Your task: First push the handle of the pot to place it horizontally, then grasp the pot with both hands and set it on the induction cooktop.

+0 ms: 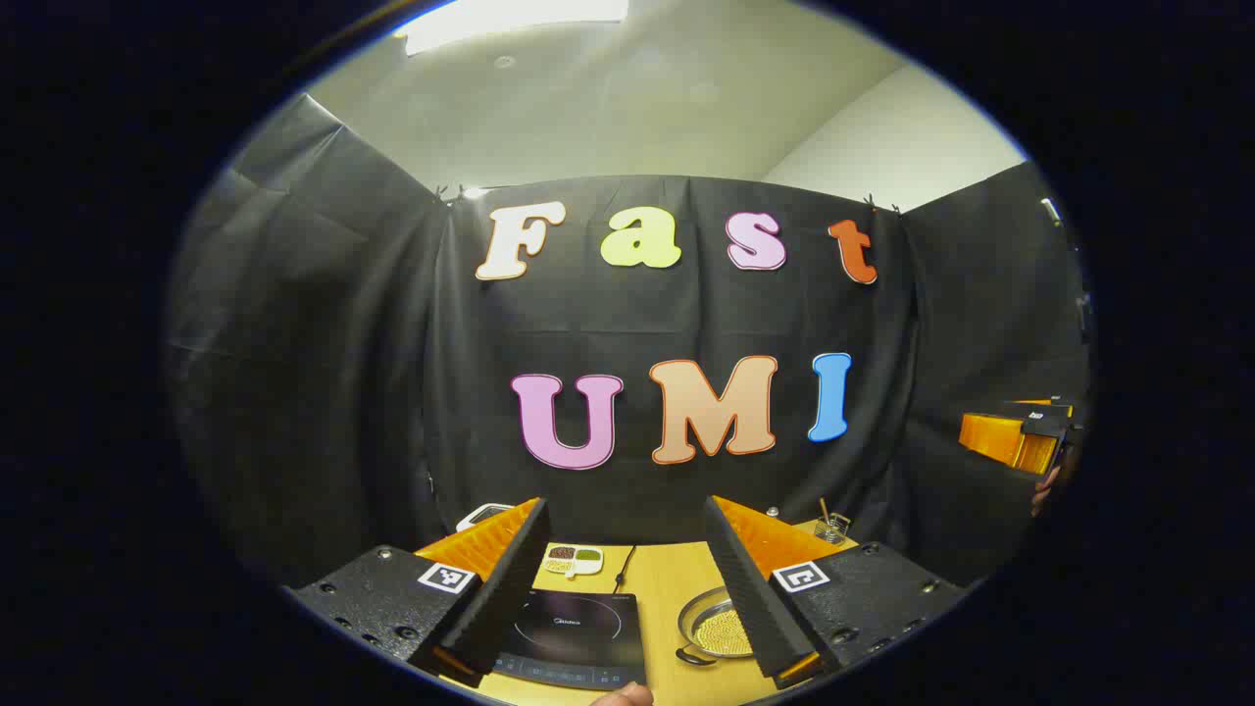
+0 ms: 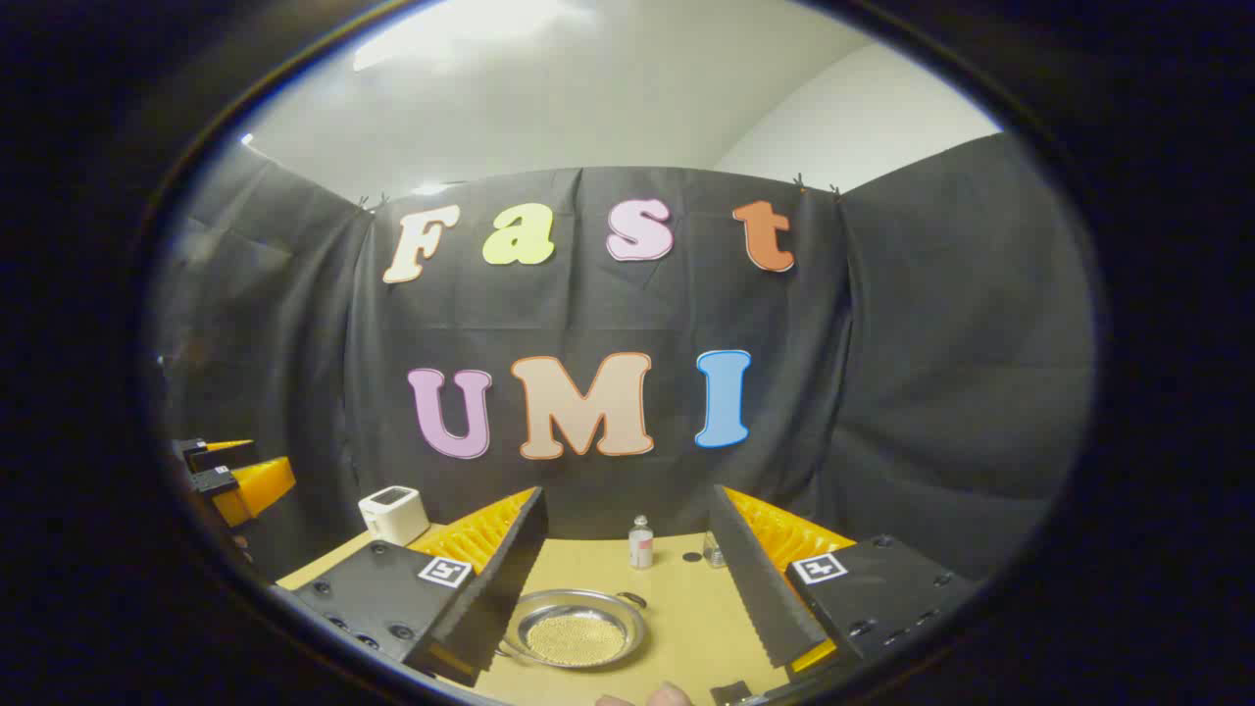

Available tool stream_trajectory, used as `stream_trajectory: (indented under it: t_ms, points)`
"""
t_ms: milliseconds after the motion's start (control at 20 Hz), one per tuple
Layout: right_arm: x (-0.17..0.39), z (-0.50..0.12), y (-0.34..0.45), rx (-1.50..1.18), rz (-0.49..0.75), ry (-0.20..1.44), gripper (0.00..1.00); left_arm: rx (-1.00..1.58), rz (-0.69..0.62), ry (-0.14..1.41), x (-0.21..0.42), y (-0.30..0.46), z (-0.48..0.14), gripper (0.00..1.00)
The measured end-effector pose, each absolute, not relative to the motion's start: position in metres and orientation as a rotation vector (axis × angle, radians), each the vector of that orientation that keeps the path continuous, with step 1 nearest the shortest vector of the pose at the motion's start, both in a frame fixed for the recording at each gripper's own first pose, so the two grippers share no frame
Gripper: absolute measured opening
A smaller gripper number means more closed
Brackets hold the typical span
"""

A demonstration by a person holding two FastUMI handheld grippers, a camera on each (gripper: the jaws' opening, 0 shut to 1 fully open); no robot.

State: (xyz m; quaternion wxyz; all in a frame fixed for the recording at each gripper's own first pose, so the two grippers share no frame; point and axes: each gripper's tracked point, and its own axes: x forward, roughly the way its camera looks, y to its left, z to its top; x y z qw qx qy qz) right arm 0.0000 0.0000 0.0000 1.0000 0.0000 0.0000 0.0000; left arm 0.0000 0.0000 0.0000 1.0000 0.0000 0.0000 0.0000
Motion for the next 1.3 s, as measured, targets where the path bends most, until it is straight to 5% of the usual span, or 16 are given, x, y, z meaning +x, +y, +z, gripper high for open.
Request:
stream_trajectory:
  t_ms: [1050,1200,1300]
  points:
    - [-0.009,0.021,0.067,0.003,0.062,-0.020,0.96,-0.020,0.005,-0.031,-0.024,0.025,0.017,0.91]
    - [-0.011,0.012,0.072,-0.023,0.036,-0.007,0.67,-0.034,0.006,-0.032,-0.024,0.036,0.012,0.94]
    - [-0.010,0.005,0.075,-0.033,0.022,0.002,0.39,-0.038,-0.001,-0.014,-0.025,0.040,0.003,0.92]
